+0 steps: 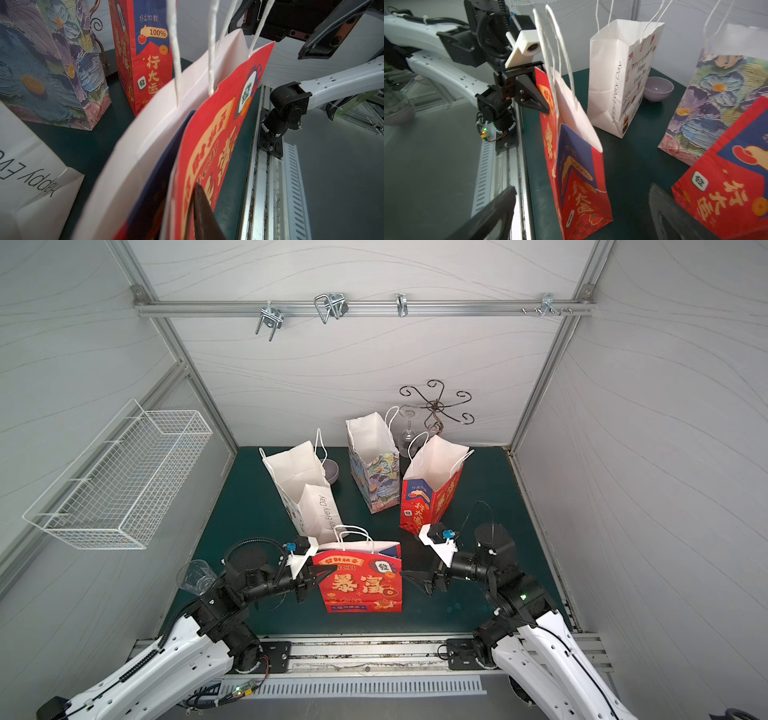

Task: Put away the paper bag
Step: Press the paper bag at the center of the board.

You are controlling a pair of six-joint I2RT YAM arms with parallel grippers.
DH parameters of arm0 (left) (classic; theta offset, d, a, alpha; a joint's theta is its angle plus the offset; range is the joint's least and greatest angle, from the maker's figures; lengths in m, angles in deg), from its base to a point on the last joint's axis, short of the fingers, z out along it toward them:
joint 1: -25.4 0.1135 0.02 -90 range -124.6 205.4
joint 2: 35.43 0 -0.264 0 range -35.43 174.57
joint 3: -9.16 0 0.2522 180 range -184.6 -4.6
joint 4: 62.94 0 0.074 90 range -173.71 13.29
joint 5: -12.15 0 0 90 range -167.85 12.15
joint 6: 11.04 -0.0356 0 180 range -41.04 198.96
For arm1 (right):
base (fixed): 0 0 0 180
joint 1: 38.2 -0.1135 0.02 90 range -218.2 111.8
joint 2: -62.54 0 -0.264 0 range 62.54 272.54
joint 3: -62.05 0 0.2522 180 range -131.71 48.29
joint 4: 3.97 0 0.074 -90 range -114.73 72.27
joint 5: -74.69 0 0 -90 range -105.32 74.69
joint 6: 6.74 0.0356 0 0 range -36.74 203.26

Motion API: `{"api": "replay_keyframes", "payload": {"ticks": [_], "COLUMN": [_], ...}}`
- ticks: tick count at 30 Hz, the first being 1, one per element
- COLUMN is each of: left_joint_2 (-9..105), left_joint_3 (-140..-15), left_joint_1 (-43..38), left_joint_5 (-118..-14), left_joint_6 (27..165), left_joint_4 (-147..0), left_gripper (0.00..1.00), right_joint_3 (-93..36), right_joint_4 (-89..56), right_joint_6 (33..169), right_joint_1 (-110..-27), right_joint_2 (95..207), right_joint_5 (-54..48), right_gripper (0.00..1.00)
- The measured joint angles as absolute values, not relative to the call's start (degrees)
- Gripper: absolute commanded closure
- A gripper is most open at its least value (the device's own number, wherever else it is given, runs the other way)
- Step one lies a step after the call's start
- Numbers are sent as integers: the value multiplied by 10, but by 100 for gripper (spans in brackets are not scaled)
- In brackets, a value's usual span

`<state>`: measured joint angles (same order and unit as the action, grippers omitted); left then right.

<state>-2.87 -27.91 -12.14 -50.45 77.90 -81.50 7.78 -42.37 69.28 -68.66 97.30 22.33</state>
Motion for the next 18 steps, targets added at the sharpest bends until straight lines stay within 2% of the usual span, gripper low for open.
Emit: {"api": "replay_keyframes", "payload": {"ticks": [7, 10, 18], "left_joint_2": [-29, -29, -27], "left_joint_3": [-278, -276, -271], "left_joint_1": [-121, -121, -121], "left_joint_5": [-504, -504, -498], "left_joint_6": [780, 782, 795], "left_joint_4": [-815, -811, -800], "left_gripper": [87, 87, 87], "right_joint_3": [83, 82, 82], "right_joint_4": [-397, -380, -318], "right_joint_6": [658, 645, 633], "right_joint_1": [-686, -690, -709], "right_joint_2": [1030, 1064, 1109], "right_joint_5": [285, 314, 349], "right_gripper": [1, 6, 30]}}
